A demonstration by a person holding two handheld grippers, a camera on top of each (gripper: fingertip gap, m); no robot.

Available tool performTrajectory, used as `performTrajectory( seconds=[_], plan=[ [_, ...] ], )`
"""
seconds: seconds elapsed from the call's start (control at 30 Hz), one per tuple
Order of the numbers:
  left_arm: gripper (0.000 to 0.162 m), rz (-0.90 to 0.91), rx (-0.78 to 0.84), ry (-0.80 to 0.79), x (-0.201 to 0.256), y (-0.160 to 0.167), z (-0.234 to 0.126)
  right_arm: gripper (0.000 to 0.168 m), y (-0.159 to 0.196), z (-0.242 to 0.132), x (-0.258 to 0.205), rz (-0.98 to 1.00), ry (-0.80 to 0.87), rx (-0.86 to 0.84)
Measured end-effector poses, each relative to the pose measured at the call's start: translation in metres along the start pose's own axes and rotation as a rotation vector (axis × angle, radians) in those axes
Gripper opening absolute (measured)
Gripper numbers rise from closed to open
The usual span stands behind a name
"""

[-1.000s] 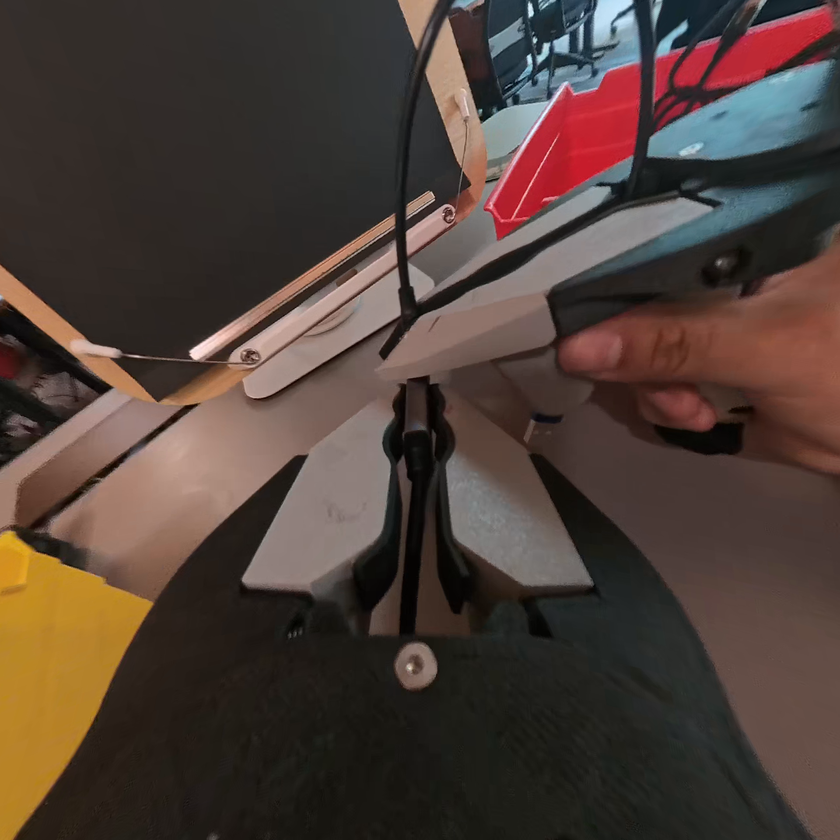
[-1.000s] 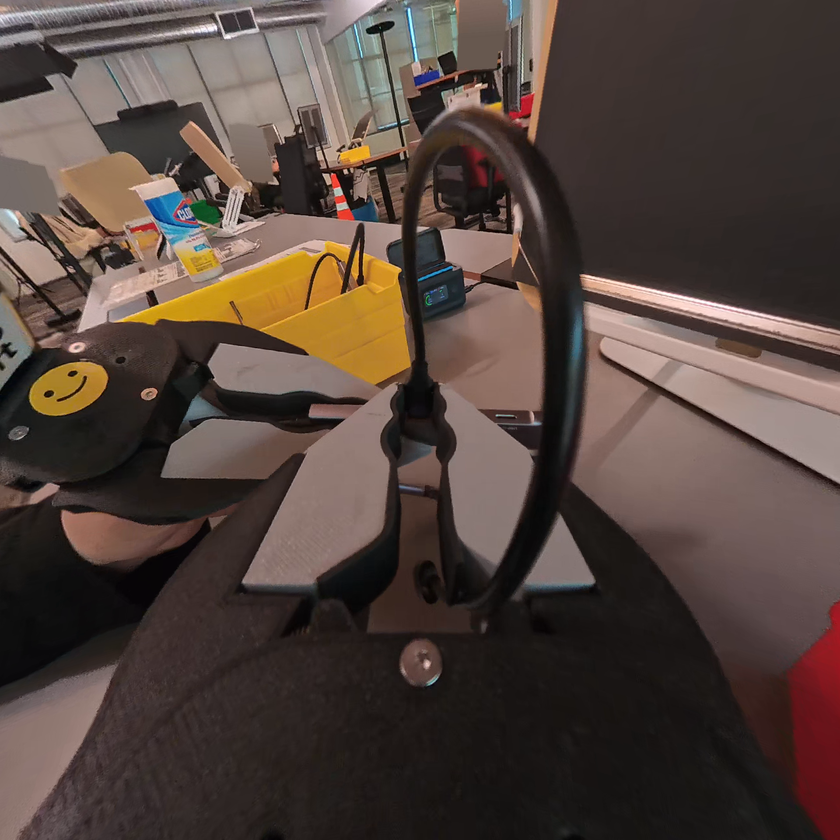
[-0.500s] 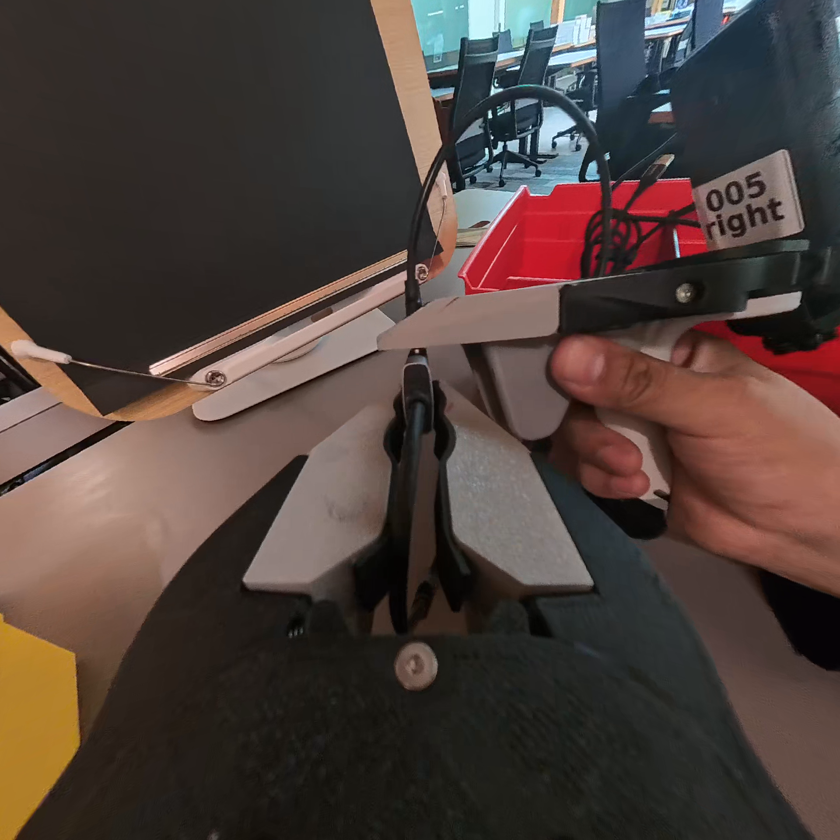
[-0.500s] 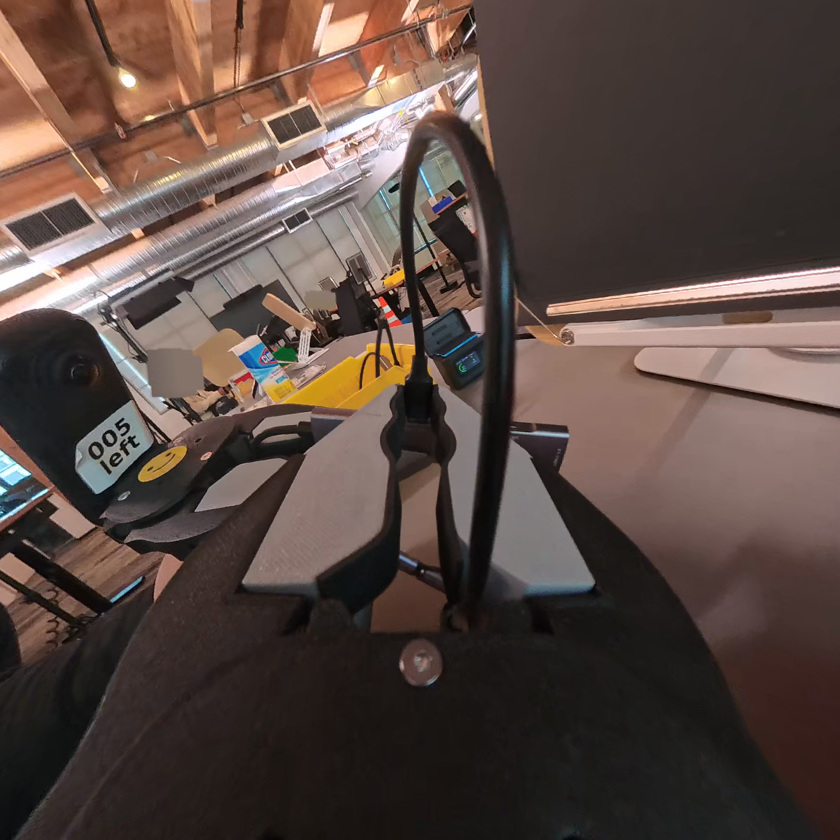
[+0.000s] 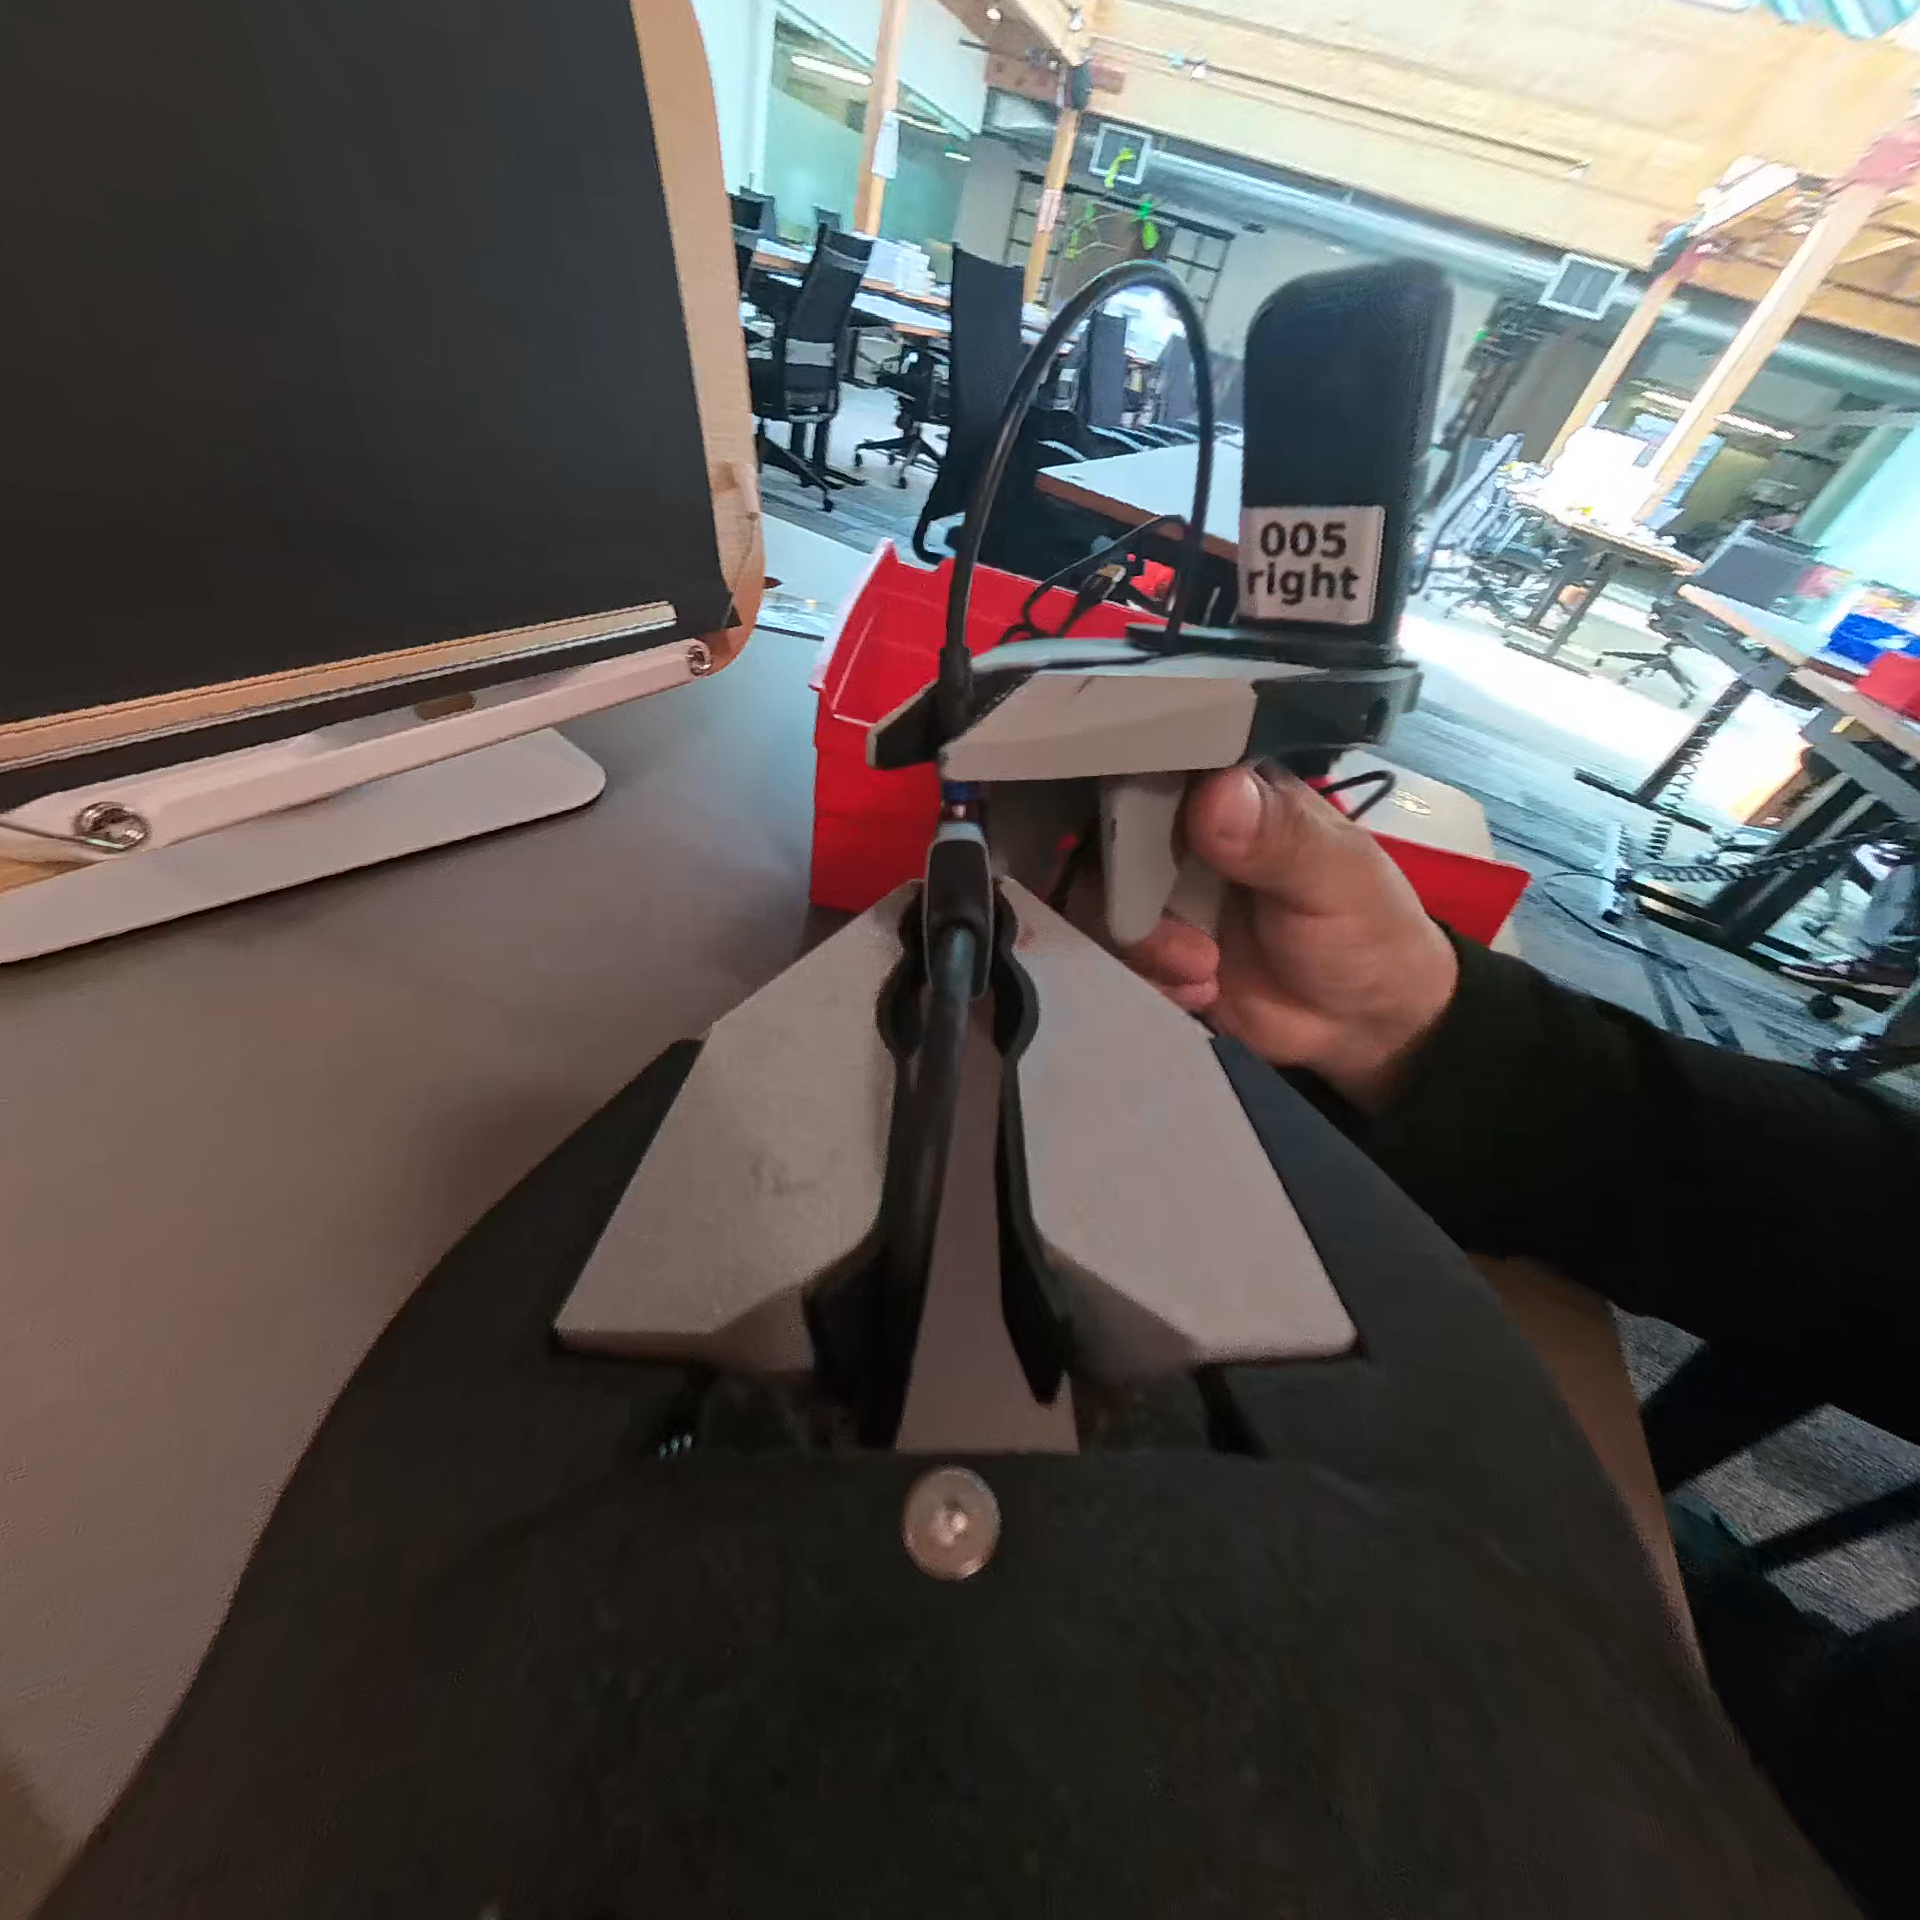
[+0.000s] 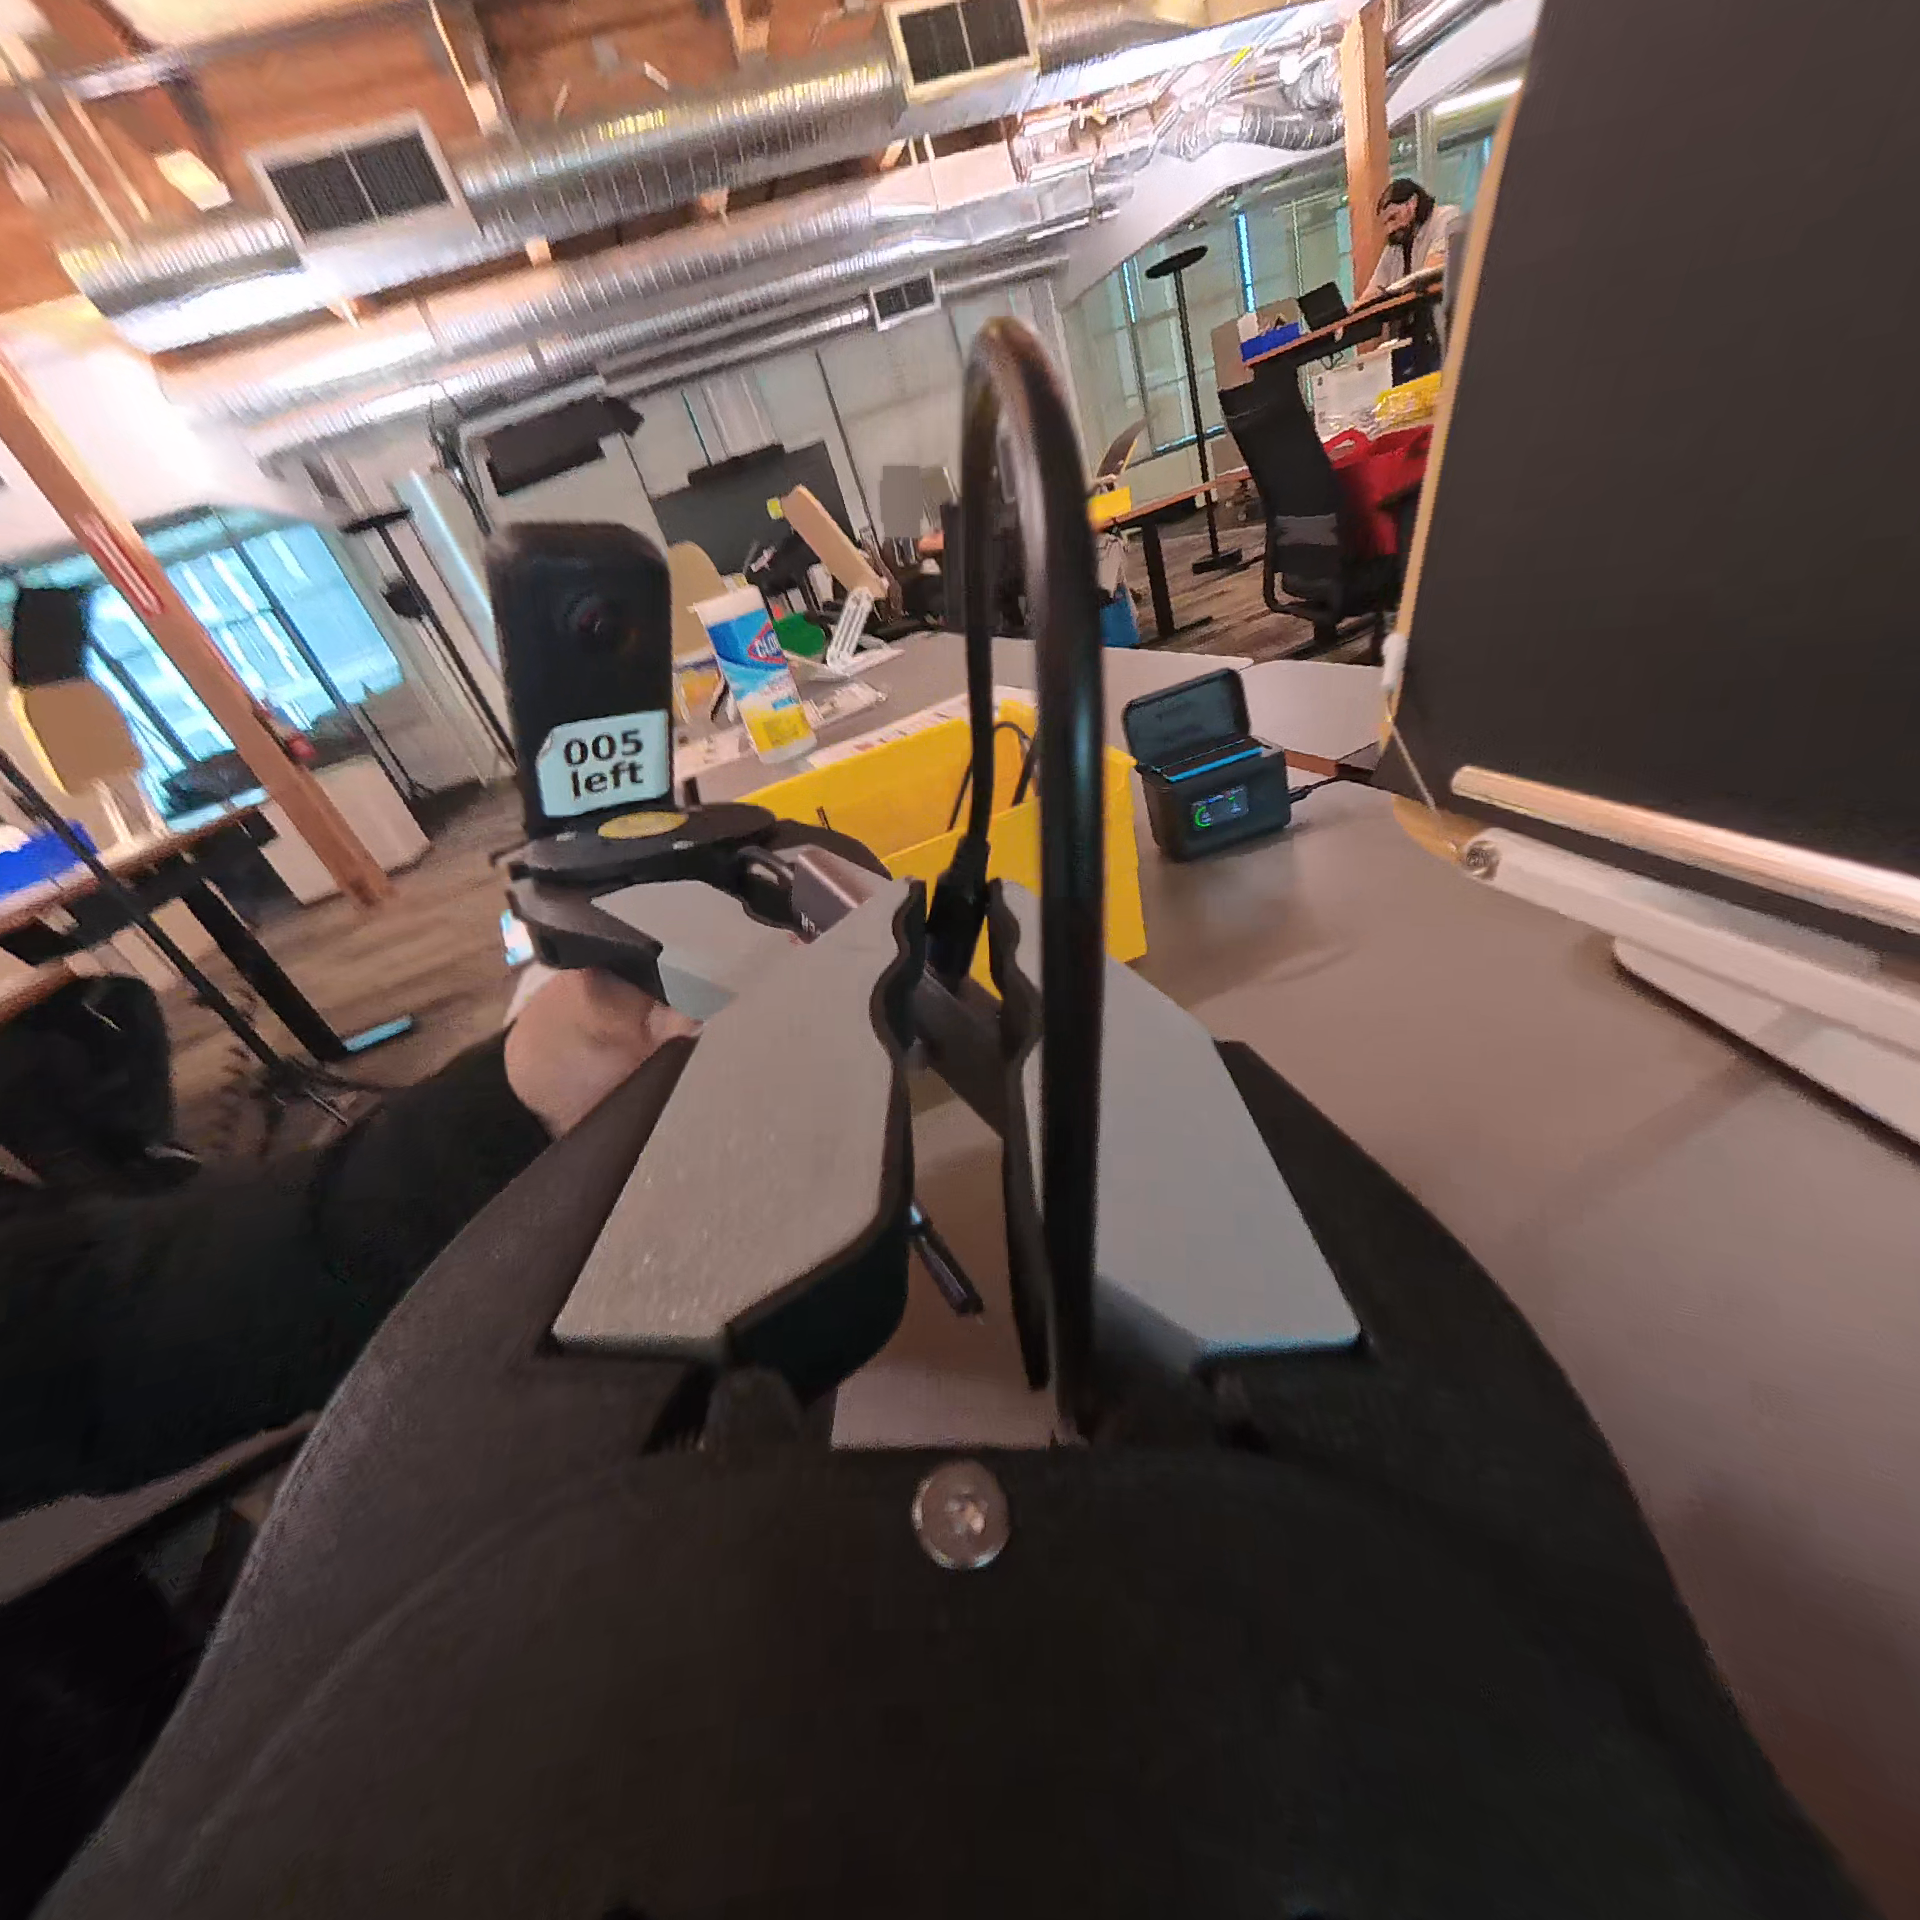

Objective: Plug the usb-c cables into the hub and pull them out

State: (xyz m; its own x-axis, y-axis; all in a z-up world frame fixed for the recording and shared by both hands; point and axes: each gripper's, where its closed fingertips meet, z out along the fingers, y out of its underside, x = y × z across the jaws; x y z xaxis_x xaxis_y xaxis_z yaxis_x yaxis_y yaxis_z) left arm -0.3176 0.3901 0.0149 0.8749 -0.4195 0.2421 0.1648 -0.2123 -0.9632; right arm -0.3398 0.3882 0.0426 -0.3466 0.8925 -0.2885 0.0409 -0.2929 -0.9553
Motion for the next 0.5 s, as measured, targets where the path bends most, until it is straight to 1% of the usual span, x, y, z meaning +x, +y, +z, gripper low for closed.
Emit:
performTrajectory(
  seconds=[0.13, 0.23, 0.27, 0.3, 0.4, 0.5],
  plan=[
    [0.007, 0.010, -0.017, 0.080, 0.011, -0.001, -0.004, 0.008, 0.003, -0.009, -0.011, -0.065, -0.050, -0.087],
    [0.008, -0.001, -0.045, 0.158, 0.021, 0.002, -0.007, 0.008, 0.006, -0.017, -0.023, -0.022, -0.130, -0.140],
    [0.008, 0.007, -0.060, 0.177, 0.024, 0.004, -0.007, 0.011, 0.008, -0.019, -0.026, -0.020, -0.147, -0.153],
    [0.008, 0.017, -0.074, 0.187, 0.026, 0.005, -0.008, 0.008, 0.009, -0.021, -0.027, -0.021, -0.154, -0.163],
    [0.009, 0.026, -0.095, 0.201, 0.028, 0.008, -0.010, 0.009, 0.012, -0.022, -0.030, -0.023, -0.172, -0.181],
    [0.008, 0.032, -0.101, 0.201, 0.030, 0.008, -0.011, 0.006, 0.012, -0.023, -0.030, -0.061, -0.141, -0.203]
  ],
)
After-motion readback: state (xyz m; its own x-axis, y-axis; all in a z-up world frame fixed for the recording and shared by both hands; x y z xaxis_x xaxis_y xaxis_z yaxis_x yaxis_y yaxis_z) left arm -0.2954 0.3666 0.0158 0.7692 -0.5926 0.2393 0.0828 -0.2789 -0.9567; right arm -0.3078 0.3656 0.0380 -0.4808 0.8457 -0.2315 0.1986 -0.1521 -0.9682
